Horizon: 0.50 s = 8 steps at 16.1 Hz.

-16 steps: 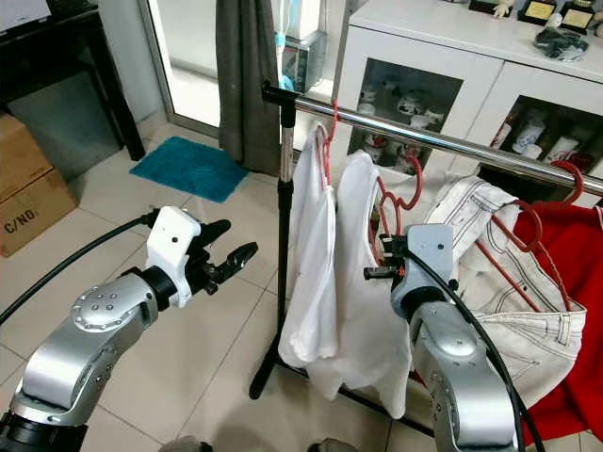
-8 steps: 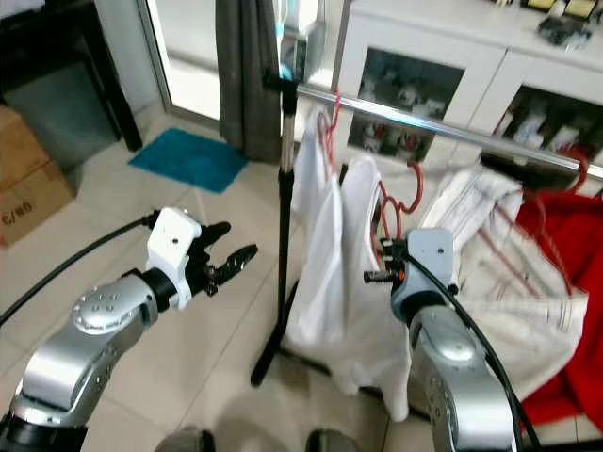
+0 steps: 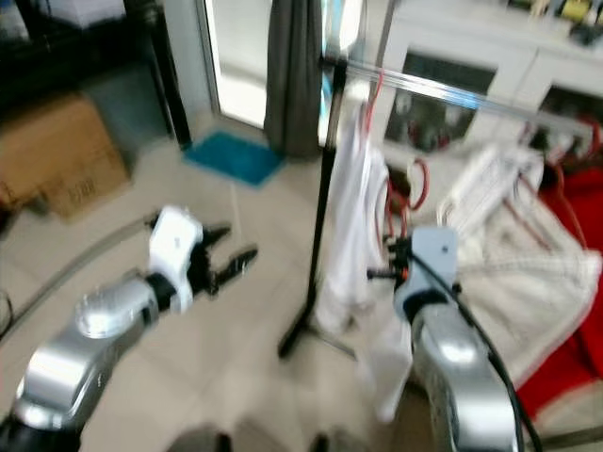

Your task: Hang hanger

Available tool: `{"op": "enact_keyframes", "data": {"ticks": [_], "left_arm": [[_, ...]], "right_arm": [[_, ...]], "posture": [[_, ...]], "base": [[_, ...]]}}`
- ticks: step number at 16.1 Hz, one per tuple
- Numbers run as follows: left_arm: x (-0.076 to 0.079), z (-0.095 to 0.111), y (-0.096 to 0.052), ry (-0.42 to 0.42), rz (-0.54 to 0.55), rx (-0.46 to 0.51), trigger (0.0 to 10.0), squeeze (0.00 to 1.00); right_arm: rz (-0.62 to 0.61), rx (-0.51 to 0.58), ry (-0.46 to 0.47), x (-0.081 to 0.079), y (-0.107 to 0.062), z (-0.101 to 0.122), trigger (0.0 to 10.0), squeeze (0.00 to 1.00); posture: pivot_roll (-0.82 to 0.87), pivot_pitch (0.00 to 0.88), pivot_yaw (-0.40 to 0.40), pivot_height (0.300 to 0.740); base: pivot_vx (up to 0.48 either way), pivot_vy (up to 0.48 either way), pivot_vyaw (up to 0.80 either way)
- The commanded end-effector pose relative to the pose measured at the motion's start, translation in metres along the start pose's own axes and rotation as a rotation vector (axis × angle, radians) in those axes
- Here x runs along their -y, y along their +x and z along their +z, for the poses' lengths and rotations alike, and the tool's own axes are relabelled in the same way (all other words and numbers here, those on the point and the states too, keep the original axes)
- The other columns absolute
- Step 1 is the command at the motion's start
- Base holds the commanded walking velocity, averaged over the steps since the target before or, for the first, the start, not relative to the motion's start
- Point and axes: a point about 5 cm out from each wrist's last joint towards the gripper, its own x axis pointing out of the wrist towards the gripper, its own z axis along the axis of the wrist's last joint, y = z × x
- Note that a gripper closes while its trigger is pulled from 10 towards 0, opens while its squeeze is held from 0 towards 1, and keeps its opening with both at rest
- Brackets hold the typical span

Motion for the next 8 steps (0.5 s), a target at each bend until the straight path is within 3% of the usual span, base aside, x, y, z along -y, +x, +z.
{"op": "enact_keyframes", "data": {"ticks": [1, 3, 5, 7, 8], "left_arm": [[0.0, 0.0, 0.0, 0.006, -0.001, -0.008, 10.0, 0.0], [0.0, 0.001, 0.001, 0.008, -0.007, -0.007, 10.0, 0.0], [0.002, 0.002, 0.005, 0.001, -0.049, -0.008, 10.0, 0.0], [0.0, 0.01, 0.021, -0.051, -0.148, 0.023, 10.0, 1.0], [-0.001, 0.012, 0.024, -0.044, -0.158, 0.025, 10.0, 1.0]], "right_arm": [[-0.007, 0.06, -0.01, 0.002, -0.002, 0.012, 0.0, 0.0], [-0.01, 0.059, -0.009, 0.002, -0.003, 0.012, 0.0, 0.0], [-0.002, 0.061, -0.007, 0.002, -0.003, 0.013, 0.0, 0.0], [0.034, 0.078, -0.014, -0.002, -0.004, 0.018, 0.0, 0.0], [0.039, 0.082, -0.019, -0.003, -0.004, 0.019, 0.0, 0.0]], "posture": [[-0.02, 0.034, -0.04, 0.74], [-0.02, 0.035, -0.04, 0.74], [-0.01, 0.037, -0.044, 0.74], [-0.01, 0.035, -0.048, 0.74], [-0.01, 0.035, -0.048, 0.74]], "base": [[-0.266, 0.0, 0.0], [-0.268, 0.0, 0.0], [0.0, 0.0, 0.0], [0.0, 0.0, 0.0], [0.0, 0.0, 0.0]]}}
